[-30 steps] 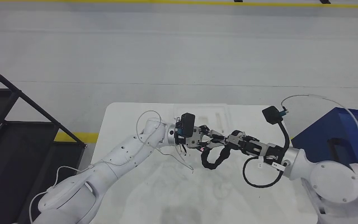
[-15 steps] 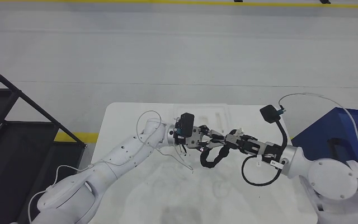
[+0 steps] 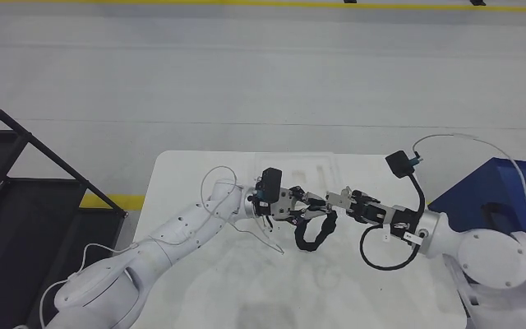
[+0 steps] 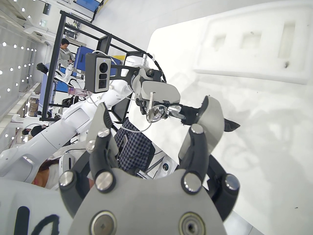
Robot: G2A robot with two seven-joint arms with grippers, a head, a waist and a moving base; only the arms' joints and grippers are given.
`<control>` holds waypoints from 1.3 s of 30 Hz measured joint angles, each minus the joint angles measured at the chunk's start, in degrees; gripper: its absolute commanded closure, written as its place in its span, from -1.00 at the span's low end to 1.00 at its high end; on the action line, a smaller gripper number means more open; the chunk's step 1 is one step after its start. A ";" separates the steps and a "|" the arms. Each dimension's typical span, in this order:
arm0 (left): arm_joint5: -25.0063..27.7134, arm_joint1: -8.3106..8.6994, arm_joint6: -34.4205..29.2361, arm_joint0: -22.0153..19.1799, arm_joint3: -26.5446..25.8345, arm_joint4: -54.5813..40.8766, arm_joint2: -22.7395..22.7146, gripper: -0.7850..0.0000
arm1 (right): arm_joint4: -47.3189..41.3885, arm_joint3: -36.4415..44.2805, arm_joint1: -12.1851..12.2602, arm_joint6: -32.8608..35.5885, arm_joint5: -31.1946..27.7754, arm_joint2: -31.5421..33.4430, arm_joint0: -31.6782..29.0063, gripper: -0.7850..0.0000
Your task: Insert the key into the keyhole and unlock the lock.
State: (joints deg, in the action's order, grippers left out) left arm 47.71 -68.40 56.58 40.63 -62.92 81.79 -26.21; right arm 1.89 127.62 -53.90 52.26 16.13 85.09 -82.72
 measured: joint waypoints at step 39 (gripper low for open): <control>10.29 4.09 -10.29 -8.13 -1.40 -6.72 8.52 1.00 | 27.14 1.98 2.83 10.81 -41.75 -4.18 2.03 -1.00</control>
State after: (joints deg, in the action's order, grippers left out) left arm 58.00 -64.32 46.29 32.49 -64.32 75.07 -17.70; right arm 29.03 129.59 -51.08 63.06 -25.62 80.91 -80.69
